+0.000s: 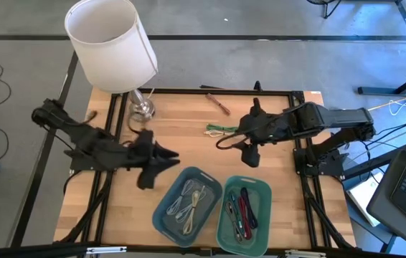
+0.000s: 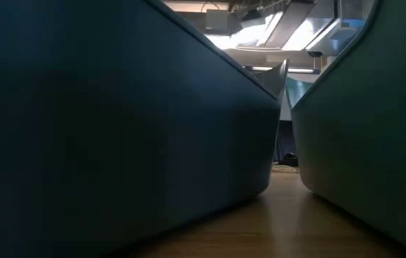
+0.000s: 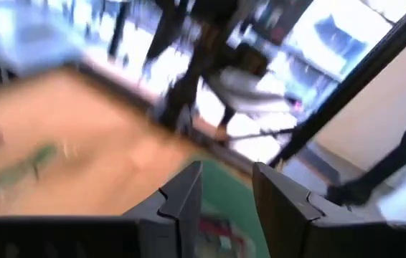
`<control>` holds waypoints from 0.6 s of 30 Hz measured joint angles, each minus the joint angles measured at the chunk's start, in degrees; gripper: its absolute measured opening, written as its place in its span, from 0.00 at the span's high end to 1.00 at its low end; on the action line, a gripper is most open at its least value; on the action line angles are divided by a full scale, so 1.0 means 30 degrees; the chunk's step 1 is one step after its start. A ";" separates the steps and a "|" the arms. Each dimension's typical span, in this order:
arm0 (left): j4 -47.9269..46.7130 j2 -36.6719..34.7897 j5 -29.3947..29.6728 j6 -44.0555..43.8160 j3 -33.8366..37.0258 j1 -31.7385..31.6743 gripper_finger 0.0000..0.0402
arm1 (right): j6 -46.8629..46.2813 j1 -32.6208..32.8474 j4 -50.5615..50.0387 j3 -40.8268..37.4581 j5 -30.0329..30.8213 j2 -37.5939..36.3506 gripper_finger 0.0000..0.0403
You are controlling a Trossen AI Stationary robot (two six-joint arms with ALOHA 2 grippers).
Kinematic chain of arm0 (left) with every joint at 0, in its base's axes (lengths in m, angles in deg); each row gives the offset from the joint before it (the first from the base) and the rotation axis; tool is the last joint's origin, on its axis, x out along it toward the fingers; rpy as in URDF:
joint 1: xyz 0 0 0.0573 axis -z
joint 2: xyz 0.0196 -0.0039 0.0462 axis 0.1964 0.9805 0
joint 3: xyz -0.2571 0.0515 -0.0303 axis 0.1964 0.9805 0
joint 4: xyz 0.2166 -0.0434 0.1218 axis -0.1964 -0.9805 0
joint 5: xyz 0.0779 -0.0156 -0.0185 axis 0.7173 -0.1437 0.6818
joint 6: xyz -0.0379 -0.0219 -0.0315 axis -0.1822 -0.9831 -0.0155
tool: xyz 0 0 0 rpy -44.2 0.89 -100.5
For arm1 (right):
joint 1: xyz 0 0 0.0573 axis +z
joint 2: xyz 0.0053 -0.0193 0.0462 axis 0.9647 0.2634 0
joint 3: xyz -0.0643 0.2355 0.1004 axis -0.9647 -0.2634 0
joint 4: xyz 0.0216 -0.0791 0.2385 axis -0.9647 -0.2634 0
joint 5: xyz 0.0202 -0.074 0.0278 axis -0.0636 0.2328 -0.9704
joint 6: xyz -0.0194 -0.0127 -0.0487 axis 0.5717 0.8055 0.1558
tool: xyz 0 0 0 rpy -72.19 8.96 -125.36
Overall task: Pick and place USB-C Cables
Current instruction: Put the pink charger cable into the blue container
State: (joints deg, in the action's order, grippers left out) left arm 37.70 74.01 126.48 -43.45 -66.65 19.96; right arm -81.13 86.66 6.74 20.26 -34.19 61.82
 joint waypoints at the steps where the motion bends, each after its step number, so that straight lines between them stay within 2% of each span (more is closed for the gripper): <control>1: 0.0630 -0.0216 0.0634 0.1119 0.0000 0.0200 0.71 | 0.0198 -0.0208 -0.0349 0.0000 0.0414 0.0217 0.40; 4: 0.2451 -0.0642 0.2114 0.4419 0.0000 0.0642 0.71 | 0.0625 -0.1295 -0.1234 0.0000 0.0882 0.1076 0.40; 7: 0.3833 -0.0717 0.2625 0.7090 0.0000 0.0811 0.71 | 0.1210 -0.2778 -0.1647 0.0000 0.0829 0.2420 0.40; 10: 0.4720 -0.0702 0.2608 0.9018 0.0000 0.0809 0.72 | 0.2229 -0.4483 -0.1104 -0.0006 -0.0502 0.4021 0.40; 14: 0.4788 -0.0693 0.2601 0.9463 0.0000 0.0809 0.71 | 0.4118 -0.6654 0.0162 -0.0007 -0.2380 0.6317 0.40; 18: 0.4793 -0.0693 0.2511 0.9380 0.0000 0.0903 0.72 | 0.4503 -0.8691 0.0444 -0.0007 -0.3179 0.8101 0.40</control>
State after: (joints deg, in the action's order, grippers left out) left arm 52.08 71.93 134.01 -15.31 -66.65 22.67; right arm -67.61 60.59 8.08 20.24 -43.73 86.12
